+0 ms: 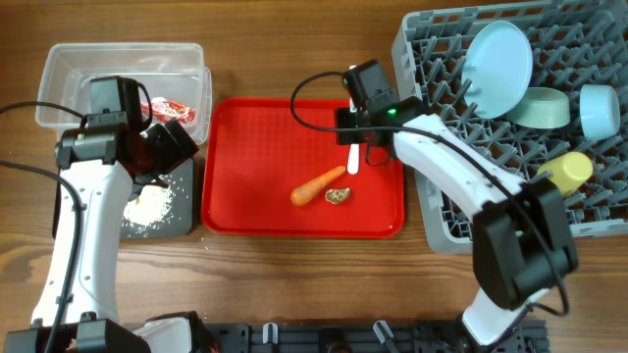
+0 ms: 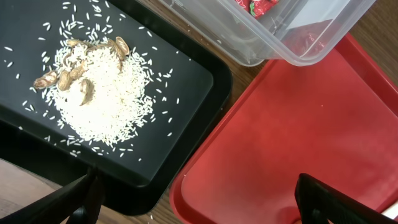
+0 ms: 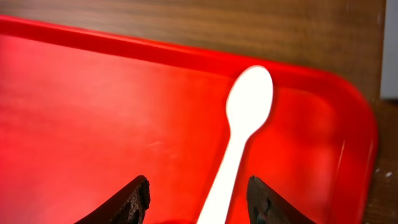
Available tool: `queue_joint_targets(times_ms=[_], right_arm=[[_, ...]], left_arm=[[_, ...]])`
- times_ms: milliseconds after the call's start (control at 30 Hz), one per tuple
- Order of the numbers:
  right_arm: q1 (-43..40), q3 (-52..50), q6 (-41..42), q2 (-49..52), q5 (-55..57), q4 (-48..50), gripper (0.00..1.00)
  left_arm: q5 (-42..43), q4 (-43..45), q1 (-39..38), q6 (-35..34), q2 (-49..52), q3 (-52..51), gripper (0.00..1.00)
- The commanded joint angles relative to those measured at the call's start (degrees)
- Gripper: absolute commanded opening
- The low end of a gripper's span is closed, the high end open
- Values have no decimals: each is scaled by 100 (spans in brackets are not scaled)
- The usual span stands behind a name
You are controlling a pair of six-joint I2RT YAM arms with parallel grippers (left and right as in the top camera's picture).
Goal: Sort waste into correct bins and load items into the dishwasher rack
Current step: 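Move the right gripper to the white spoon and grasp it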
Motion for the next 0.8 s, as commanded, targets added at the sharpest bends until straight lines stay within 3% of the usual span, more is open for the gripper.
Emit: queue_joint_targets(times_ms=[0, 167, 533, 767], right_arm=[[2, 52, 745, 457, 562, 114, 53], [4, 52, 960, 791, 634, 236, 52], [15, 52, 981, 1217, 640, 299, 40], [15, 55, 981, 1248, 638, 192, 26]], left_arm=[[31, 13, 31, -55, -74, 31, 100], [33, 11, 31, -52, -74, 28, 100], [52, 13, 31, -52, -74, 28, 100], [52, 11, 31, -52, -74, 28, 100]])
